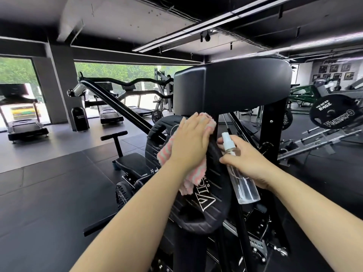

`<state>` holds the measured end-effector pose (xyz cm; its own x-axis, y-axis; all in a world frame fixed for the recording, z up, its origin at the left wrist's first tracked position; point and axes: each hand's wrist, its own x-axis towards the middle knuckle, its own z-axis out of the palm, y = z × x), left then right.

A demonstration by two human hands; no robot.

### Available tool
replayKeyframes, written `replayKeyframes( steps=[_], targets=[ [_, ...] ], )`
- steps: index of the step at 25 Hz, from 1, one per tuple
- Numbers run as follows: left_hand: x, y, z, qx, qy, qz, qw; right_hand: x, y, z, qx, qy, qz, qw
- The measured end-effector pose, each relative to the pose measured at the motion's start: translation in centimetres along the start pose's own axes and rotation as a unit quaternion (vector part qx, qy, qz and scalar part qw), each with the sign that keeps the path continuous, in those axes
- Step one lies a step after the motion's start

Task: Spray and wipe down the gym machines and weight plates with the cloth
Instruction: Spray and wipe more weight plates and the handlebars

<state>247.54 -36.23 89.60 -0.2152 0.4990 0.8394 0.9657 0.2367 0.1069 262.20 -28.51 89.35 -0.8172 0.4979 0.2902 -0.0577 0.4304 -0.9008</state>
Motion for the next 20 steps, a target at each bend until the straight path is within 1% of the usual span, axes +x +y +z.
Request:
replayKeyframes(
  steps=[1, 2, 4, 6, 7, 8, 10, 12, 14, 16, 18, 19, 20],
  targets=[
    [0.5, -1.4, -0.2, -0.020, 0.007, 0.002, 1.000, -0.1, -0.1, 0.2, -0.007, 0.002, -0.006, 1.000],
    [0.9, -2.7, -0.2, -0.045, 0.017, -0.014, 0.999, -0.2, -0.2, 0.5, -0.023, 0.006, -0.009, 1.000],
    [1.1, -4.1, 0.1, -0.090, 0.038, -0.087, 0.991, -0.4, -0.2, 0.8, -0.071, 0.018, -0.014, 0.997],
    [0.1, -2.9, 1.0, -0.127, 0.047, -0.153, 0.979, -0.5, -0.2, 0.8, -0.080, 0.025, -0.009, 0.996],
    [-0.8, -1.8, 1.4, -0.153, 0.055, -0.163, 0.973, -0.5, -0.2, 0.6, -0.064, 0.021, 0.001, 0.998],
    [-1.8, -0.6, 1.7, -0.180, 0.064, -0.151, 0.970, -0.6, -0.3, 0.4, -0.037, 0.011, 0.012, 0.999],
    [-4.2, 1.0, 2.5, -0.221, 0.064, -0.101, 0.968, -0.6, -0.2, 0.1, 0.020, -0.008, 0.035, 0.999],
    [-7.0, 2.2, 3.5, -0.236, 0.029, -0.062, 0.969, -0.7, 0.2, -0.2, 0.039, 0.000, 0.053, 0.998],
    [-10.0, 2.9, 4.7, -0.217, -0.014, -0.006, 0.976, -0.9, 0.8, 0.0, 0.048, 0.016, 0.058, 0.997],
    [-12.9, 2.1, 5.8, -0.177, -0.037, 0.085, 0.980, -1.4, 1.2, 0.2, 0.070, 0.030, 0.066, 0.995],
    [-14.9, -0.2, 6.4, -0.110, -0.068, 0.197, 0.972, -2.0, 1.6, 0.3, 0.086, 0.037, 0.084, 0.992],
    [-15.5, -1.2, 6.1, -0.094, -0.086, 0.234, 0.964, -2.4, 1.8, 0.3, 0.087, 0.044, 0.093, 0.991],
    [-15.6, -1.7, 5.3, -0.110, -0.102, 0.231, 0.961, -2.6, 2.1, 0.4, 0.085, 0.054, 0.098, 0.990]
  ],
)
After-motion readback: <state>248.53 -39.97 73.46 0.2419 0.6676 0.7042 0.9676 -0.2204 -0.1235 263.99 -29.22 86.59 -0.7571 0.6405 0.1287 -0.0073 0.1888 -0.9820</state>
